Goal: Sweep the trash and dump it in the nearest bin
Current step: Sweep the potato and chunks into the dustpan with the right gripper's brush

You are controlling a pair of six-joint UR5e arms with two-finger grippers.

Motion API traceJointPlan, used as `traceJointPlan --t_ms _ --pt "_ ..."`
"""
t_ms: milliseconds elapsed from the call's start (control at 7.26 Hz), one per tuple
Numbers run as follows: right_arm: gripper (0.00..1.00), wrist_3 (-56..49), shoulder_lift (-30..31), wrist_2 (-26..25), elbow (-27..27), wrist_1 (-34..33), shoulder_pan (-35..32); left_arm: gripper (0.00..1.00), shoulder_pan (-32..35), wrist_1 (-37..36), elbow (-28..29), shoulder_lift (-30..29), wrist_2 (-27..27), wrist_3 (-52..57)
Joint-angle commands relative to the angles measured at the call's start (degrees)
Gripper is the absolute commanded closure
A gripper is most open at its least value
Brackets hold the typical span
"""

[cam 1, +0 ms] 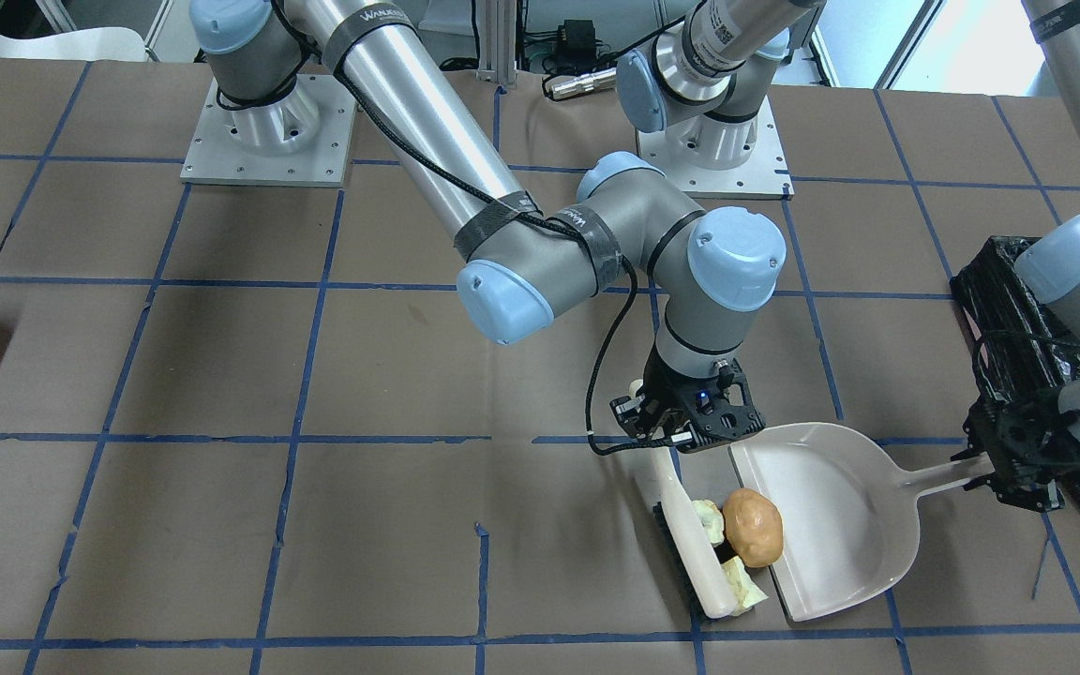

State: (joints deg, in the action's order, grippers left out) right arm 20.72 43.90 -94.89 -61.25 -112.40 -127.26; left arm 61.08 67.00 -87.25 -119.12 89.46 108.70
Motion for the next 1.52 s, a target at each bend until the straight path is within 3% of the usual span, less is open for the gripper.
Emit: traceJointPlan --t_ms 0,413,827,1102,1378 --pt "0.83 4.39 -0.57 2.58 0.25 -0.36 -2.55 0.93 0.0 -0.03 -0.12 0.38 -0.07 -0.16" --pt "0.83 14.06 -1.45 6.38 0.78 -3.17 -5.98 0.93 0.0 0.06 -0.12 0.56 0.02 -0.33" --pt "0.82 23.29 -1.63 12.51 5.08 -3.26 -6.95 0.93 0.0 -0.29 -0.73 0.3 -0.16 -0.16" --pt "0.82 26.55 -1.36 12.71 5.61 -3.0 -7.39 0.93 0.0 -0.47 -1.08 0.3 -0.59 -0.33" --pt "0.82 20.02 0.99 10.79 5.0 -0.9 -4.43 0.93 0.0 -0.47 -1.52 -0.41 -2.26 -0.42"
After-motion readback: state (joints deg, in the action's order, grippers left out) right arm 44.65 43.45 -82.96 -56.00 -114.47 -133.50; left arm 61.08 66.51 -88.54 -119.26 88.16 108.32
